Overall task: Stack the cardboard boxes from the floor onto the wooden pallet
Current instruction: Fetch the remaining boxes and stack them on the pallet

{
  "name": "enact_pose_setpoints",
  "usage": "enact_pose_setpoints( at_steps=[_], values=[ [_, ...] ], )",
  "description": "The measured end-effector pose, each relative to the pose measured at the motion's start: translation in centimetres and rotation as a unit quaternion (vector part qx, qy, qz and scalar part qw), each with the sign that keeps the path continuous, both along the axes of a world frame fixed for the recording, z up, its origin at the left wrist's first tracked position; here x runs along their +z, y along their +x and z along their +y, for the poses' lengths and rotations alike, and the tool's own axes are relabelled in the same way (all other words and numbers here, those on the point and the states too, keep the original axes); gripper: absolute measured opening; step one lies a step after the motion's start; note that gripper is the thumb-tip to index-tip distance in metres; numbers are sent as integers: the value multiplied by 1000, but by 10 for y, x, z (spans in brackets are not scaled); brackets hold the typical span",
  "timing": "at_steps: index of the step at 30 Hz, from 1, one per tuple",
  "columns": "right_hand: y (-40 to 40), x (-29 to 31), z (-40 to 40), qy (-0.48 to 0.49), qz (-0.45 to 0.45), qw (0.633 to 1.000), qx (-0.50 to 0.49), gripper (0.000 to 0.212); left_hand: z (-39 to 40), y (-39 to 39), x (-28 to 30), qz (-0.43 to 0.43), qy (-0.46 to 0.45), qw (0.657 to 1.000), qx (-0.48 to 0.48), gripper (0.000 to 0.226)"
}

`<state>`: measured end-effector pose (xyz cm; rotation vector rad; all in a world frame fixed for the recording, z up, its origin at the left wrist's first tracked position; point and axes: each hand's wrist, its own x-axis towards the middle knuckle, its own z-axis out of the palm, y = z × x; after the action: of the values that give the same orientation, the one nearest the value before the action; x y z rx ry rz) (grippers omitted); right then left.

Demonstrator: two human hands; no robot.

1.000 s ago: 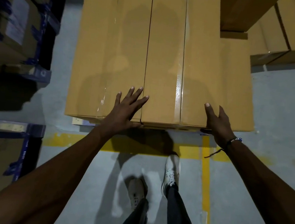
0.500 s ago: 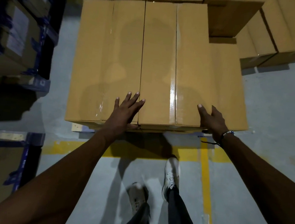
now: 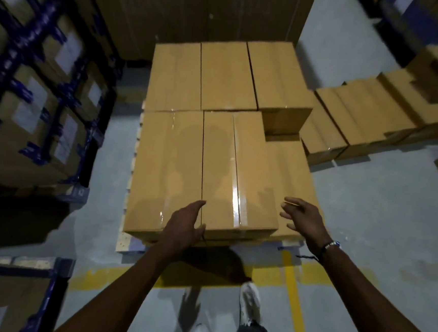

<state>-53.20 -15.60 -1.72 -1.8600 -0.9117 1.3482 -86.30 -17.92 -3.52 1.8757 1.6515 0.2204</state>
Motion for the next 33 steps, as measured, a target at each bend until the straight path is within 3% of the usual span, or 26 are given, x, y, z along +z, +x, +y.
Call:
enact_pose_setpoints(
  at_steps=[8, 14, 22, 33],
  values=[
    [11, 161, -64, 94, 54, 994, -11, 22, -26, 23, 149, -125, 65, 988, 69, 51],
    [50, 234, -123, 138, 72, 985, -71, 22, -48, 67, 224, -228, 84, 966, 85, 39],
    [143, 265, -162, 171, 65, 969, -166, 20, -47, 165, 262, -301, 79, 948, 65, 27],
    [320, 263, -186, 173, 54, 950, -253, 20, -20, 354, 259, -349, 49, 934, 49, 23]
  ],
)
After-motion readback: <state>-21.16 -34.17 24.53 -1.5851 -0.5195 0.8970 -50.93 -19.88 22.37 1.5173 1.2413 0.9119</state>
